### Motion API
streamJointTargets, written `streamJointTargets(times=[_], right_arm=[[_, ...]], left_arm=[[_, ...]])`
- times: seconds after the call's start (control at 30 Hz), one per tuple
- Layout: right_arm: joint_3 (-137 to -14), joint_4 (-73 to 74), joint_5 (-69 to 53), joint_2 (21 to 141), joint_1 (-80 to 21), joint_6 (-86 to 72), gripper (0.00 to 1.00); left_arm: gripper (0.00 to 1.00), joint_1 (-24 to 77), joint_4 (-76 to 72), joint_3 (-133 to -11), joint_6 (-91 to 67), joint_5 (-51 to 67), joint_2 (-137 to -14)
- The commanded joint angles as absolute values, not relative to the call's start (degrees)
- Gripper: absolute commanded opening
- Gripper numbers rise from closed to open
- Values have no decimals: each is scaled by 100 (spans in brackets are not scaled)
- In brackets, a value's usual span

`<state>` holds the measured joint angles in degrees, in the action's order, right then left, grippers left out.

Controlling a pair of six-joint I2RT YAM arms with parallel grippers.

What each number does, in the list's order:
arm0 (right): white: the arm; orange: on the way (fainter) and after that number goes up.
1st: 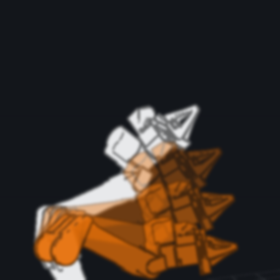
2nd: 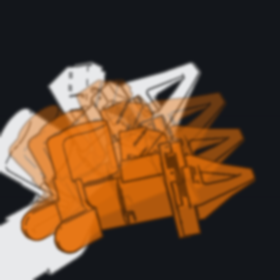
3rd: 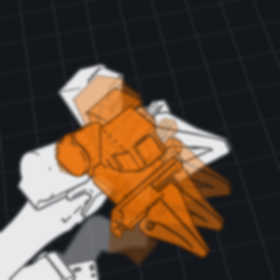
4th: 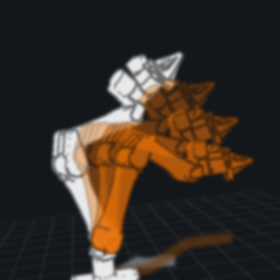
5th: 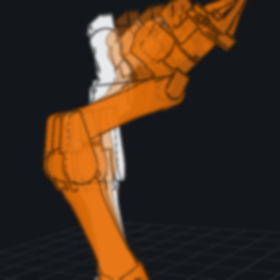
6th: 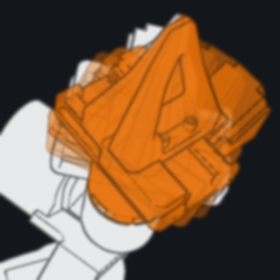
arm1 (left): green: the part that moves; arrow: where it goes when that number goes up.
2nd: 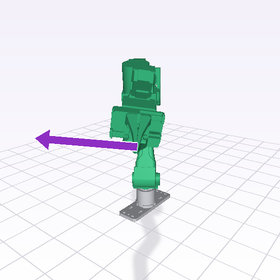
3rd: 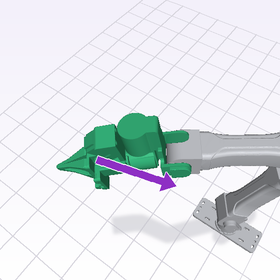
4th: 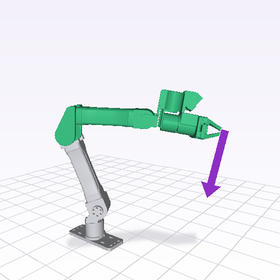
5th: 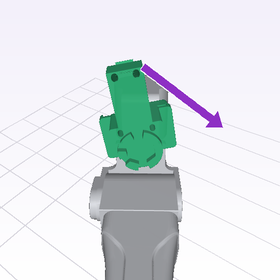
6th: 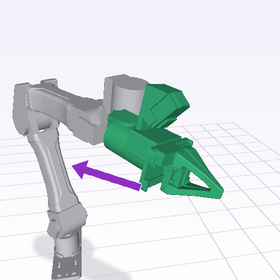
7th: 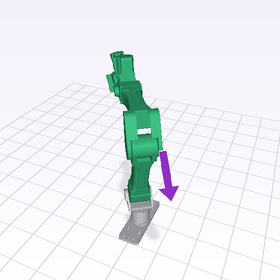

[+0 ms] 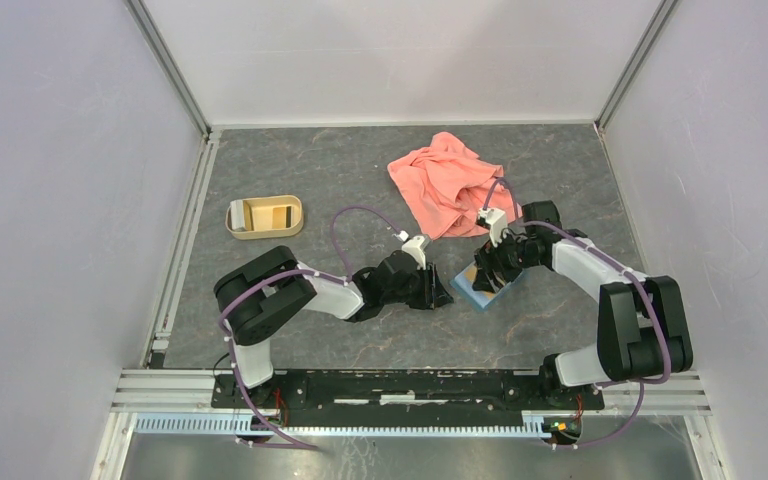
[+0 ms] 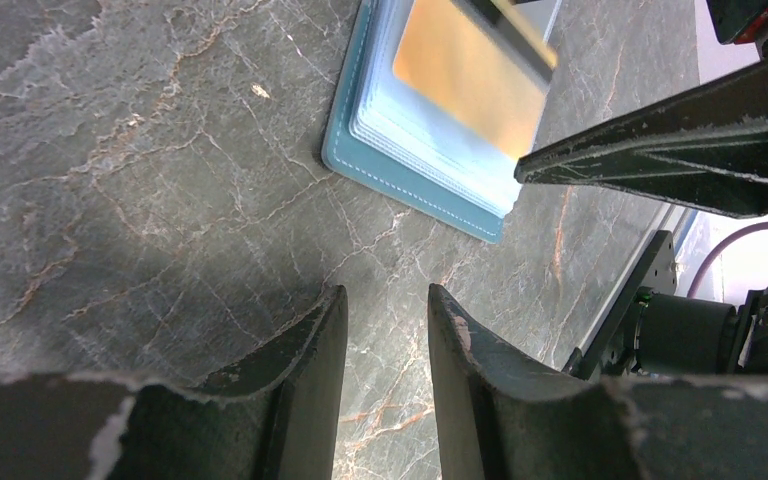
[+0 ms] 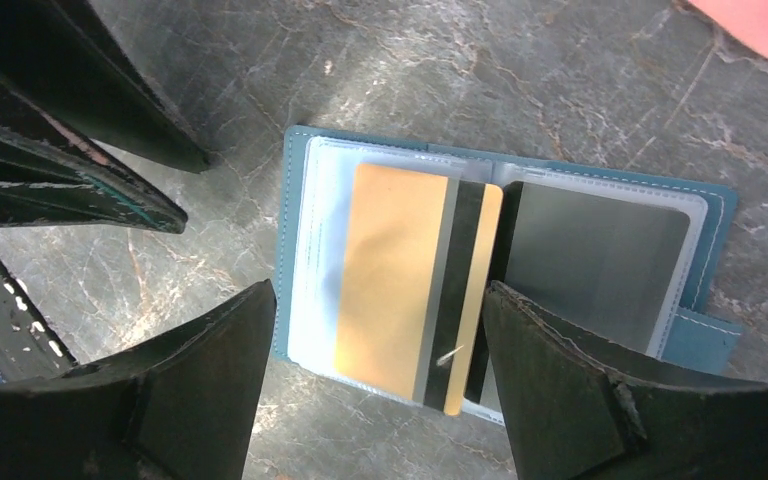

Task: Put the credit cards into the card holder
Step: Insert the credit card into the card holder.

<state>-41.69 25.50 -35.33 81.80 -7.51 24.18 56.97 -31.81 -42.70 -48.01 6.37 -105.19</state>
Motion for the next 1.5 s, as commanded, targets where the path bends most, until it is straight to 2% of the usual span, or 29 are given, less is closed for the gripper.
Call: streamJointTargets(times=[0.0,0.3,0.47,0.53,0.7,0.73,0.83,1.07,1.47], right_arm=[[-4209,2763,-4176,8204,-734,2694,83],[-4535,2688,-3919,7982,-568,2827,82],[-4733,2711,-3944,7918,-446,3043,77],[-4759,2619,-3687,7936,-441,3167,65],[-4733,2431,-3287,8152,-444,3361,20],[-4701,2417,-3280,8217,-474,3393,13],[-4650,2427,-3079,8402,-531,3481,5],[-4614,2489,-2944,8695,-626,3594,2],[-4527,3028,-3443,8853,-932,4016,2]], left_arm=[[43,5652,-3071,-4209,-4852,641,-10328],[43,5643,-3067,-4193,-4825,639,-10241],[43,5625,-3081,-4191,-4833,609,-10174],[42,5620,-3095,-4188,-4847,602,-10161],[41,5625,-3258,-4171,-4975,621,-10222],[39,5625,-3269,-4181,-5001,630,-10248],[36,5625,-3277,-4251,-5080,657,-10364],[30,5634,-3298,-4531,-5257,833,-10737],[30,5585,-3057,-5055,-5244,898,-11302]])
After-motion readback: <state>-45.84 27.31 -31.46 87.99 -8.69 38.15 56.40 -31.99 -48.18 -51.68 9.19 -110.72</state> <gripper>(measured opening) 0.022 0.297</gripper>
